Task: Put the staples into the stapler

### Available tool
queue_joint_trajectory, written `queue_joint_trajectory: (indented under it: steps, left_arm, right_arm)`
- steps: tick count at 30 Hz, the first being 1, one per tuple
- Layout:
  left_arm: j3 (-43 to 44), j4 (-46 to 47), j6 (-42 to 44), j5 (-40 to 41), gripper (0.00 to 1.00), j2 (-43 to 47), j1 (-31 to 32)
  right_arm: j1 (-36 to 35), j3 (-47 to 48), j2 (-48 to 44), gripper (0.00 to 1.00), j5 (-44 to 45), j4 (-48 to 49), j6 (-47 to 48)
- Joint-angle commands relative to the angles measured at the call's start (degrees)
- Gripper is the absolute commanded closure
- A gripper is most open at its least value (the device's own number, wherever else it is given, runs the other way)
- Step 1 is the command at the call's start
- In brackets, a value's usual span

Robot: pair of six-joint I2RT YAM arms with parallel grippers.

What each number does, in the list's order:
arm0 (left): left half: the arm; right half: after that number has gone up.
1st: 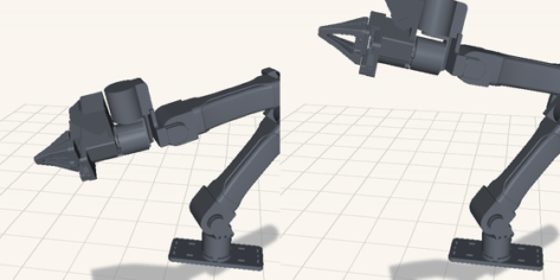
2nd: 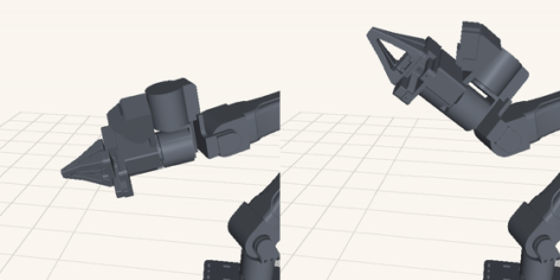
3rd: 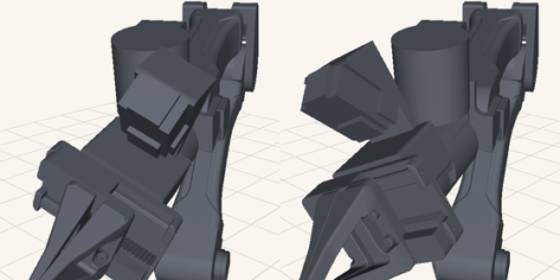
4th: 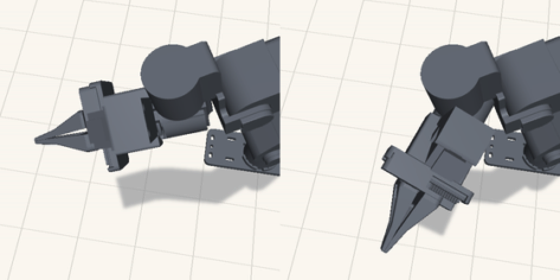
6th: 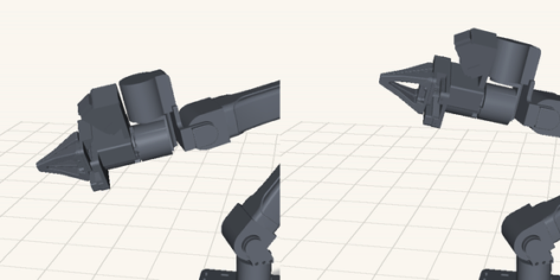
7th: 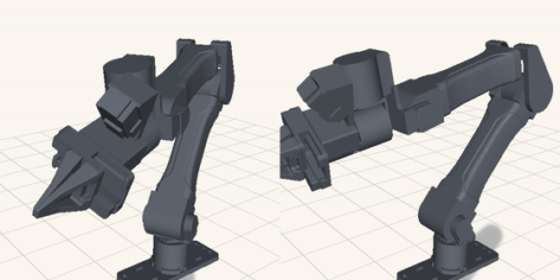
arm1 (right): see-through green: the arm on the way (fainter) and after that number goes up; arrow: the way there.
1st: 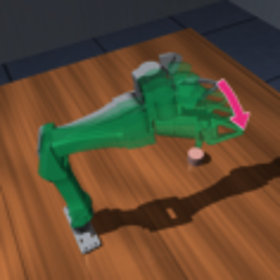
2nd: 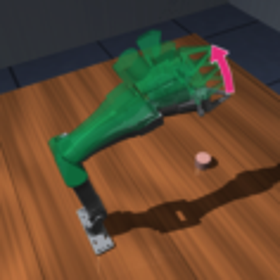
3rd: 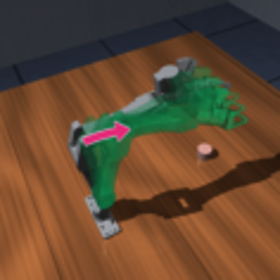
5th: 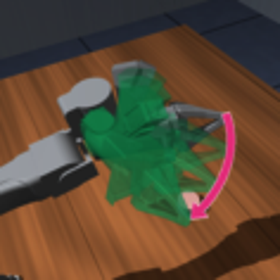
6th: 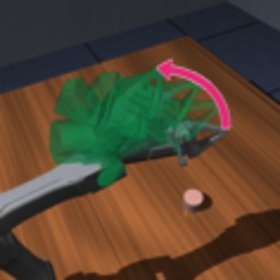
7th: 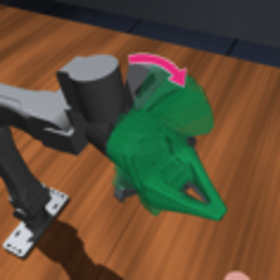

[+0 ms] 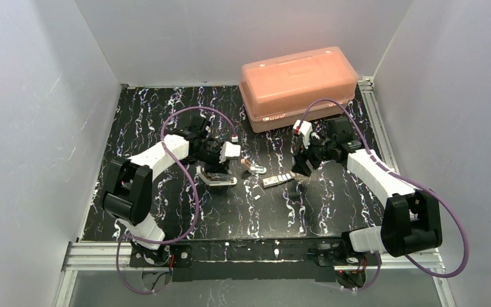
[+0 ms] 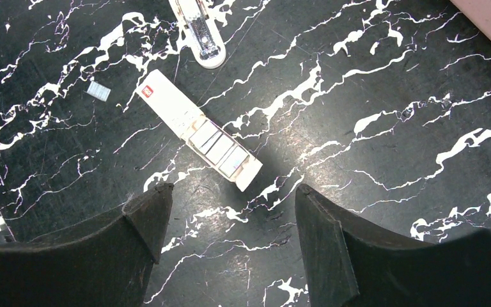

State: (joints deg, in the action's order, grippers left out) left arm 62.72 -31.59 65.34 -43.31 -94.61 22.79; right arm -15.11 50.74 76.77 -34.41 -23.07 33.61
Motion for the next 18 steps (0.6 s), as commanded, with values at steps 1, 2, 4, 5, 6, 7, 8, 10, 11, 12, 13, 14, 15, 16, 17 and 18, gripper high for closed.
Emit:
queue_joint_trajectory:
  steps: [1,2,4,5,6,7,8,10,11,12,13,14,15,16,17,18]
  left_arm:
    - [-1.0,1.4,-2.7,-0.2,1.0,3.9,0.2]
    - [-1.3,1.8,-3.3,-0.3,1.0,4.3,0.2]
    - [-1.4,2.3,-4.7,-0.5,1.0,4.9,0.2]
    - [-1.4,2.4,-5.3,-0.5,1.0,5.0,0.2]
    - [-1.4,2.7,-6.1,-0.6,1.0,5.1,0.2]
    - [-1.5,3.0,-6.5,-0.6,1.0,5.2,0.2]
    - [-1.7,3.2,-6.8,-0.4,1.0,5.4,0.2]
    - [-2.9,4.7,-8.0,0.0,1.0,6.4,0.2]
    - [-3.4,5.4,-8.5,0.1,1.0,6.9,0.2]
    - [-3.9,5.8,-8.6,0.3,1.0,7.2,0.2]
    - [-4.1,5.8,-8.6,0.3,1.0,7.4,0.2]
    - [-4.2,5.8,-8.6,0.5,1.0,7.4,0.2]
    - [-4.4,5.9,-8.8,0.5,1.0,7.5,0.2]
    - [-4.6,5.8,-9.1,0.6,1.0,7.5,0.2]
    - [-4.8,5.8,-9.5,0.4,1.0,7.7,0.2]
    - [-5.1,6.0,-9.7,0.3,1.0,7.8,0.2]
  right_arm:
    - [0.2,1.1,0.4,0.23,-0.6,0.3,-0.1]
    - [0.1,1.1,0.4,0.23,-0.5,0.4,-0.3]
    - [0.2,0.9,0.2,0.23,-0.3,0.5,-0.5]
    - [0.2,0.7,-0.1,0.23,-0.2,0.6,-0.6]
    - [0.2,0.5,-0.3,0.23,-0.1,0.8,-0.7]
    - [0.2,0.2,-0.5,0.23,0.0,1.3,-0.9]
    - [0.3,-0.1,-0.7,0.23,0.0,1.6,-1.0]
    - [0.2,-0.2,-1.0,0.23,0.1,1.8,-1.2]
    - [0.2,-0.1,-0.9,0.23,0.3,1.8,-1.3]
    - [0.3,-0.1,-1.0,0.23,0.5,1.8,-1.3]
    - [0.3,-0.2,-1.1,0.24,0.7,1.8,-1.2]
    - [0.3,-0.3,-1.2,0.24,0.8,2.0,-1.2]
    - [0.3,-0.3,-1.3,0.23,0.8,2.0,-1.2]
    - [0.3,-0.3,-1.2,0.24,0.8,2.0,-1.3]
    - [0.3,-0.2,-1.2,0.24,0.8,1.9,-1.3]
    - [0.3,-0.2,-1.2,0.24,0.8,1.9,-1.3]
